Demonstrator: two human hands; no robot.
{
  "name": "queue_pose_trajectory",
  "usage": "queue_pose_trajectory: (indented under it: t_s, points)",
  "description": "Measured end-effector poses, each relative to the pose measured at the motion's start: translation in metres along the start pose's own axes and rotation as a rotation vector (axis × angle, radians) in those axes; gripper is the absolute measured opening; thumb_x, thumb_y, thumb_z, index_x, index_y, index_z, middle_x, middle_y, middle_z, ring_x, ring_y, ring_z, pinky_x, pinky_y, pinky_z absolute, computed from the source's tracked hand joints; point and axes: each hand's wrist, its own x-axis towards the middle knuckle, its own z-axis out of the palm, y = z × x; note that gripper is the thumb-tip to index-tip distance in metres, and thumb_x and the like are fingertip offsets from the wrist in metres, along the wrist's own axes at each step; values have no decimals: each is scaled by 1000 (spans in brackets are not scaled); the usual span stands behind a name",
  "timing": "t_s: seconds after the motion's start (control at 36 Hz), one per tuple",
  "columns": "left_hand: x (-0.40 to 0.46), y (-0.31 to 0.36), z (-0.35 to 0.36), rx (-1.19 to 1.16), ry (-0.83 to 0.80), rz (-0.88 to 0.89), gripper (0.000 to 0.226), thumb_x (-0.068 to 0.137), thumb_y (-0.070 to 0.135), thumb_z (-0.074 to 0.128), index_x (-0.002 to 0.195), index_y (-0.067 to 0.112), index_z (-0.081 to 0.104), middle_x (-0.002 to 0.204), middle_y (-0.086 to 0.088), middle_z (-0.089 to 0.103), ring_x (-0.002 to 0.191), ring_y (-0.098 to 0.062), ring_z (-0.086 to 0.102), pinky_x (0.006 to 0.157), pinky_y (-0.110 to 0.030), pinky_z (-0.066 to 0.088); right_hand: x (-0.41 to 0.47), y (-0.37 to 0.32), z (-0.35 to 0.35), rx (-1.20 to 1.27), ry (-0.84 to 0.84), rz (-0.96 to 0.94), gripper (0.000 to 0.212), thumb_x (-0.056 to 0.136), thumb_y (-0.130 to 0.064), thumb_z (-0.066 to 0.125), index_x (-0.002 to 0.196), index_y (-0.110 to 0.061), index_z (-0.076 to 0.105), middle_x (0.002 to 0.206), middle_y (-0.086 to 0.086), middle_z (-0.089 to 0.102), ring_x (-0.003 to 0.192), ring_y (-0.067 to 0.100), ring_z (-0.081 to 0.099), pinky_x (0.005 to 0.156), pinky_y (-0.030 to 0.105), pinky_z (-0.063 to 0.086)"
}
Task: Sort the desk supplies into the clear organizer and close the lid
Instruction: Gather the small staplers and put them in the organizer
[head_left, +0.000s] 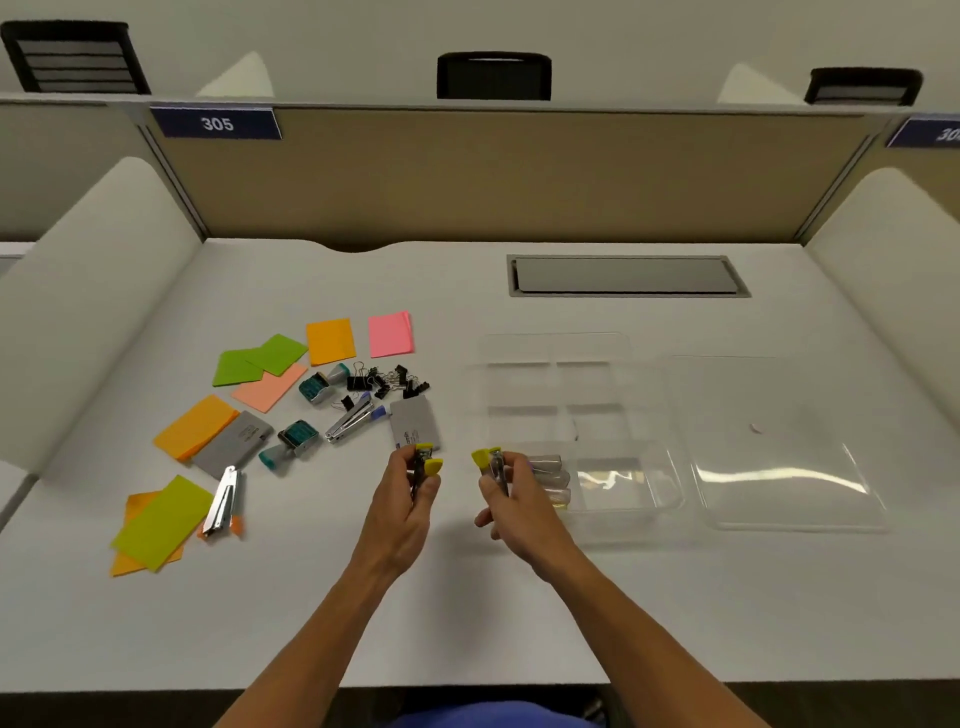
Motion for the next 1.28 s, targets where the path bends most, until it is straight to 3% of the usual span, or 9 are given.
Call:
queue_pose_trajectory:
  t_s: [0.14,0.42,0.75,0.89,1.03,1.28]
  points:
    - [2,6,10,1,-30,28,28,99,24,50,123,34,38,112,23,53,101,8,53,80,-17,45,-6,-3,-7,21,-35,45,18,103,-31,44,121,-27,42,101,-4,61,77,12,72,62,22,56]
    - [5,15,19,-4,-43,40,30,99,24,49,125,33,38,113,22,53,103,16,52,82,-12,43,-16,-5,-2,-1,-126,86,18,104,-32,44,120,-30,38,99,-8,57,77,15,72,64,25,59]
    - [11,17,13,-27,7,36,29,99,20,50,125,29,40,111,11,57,99,6,57,76,-10,46,-23,-7,22,155,-208,202,31,103,-37,43,131,-27,32,106,-3,58,71,16,73,63,30,61]
    - [14,17,12,-28,25,26,30,98,22,52,125,30,41,108,19,56,99,3,57,83,-24,50,-22,-7,21,249,-211,238,29,104,-36,43,130,-29,32,104,-3,59,73,18,74,67,32,62]
    - [18,16,12,-45,44,11,31,98,23,53,127,27,43,108,15,59,100,-2,58,87,-38,54,-19,-8,24,361,-184,276,30,104,-33,44,132,-31,34,100,-4,64,81,26,75,80,43,61]
    - [27,19,11,-78,49,10,31,97,24,54,125,30,42,109,11,60,101,-7,60,89,-44,54,-17,-3,18,375,-163,234,35,103,-31,47,136,-26,36,113,-1,61,81,23,75,80,42,61]
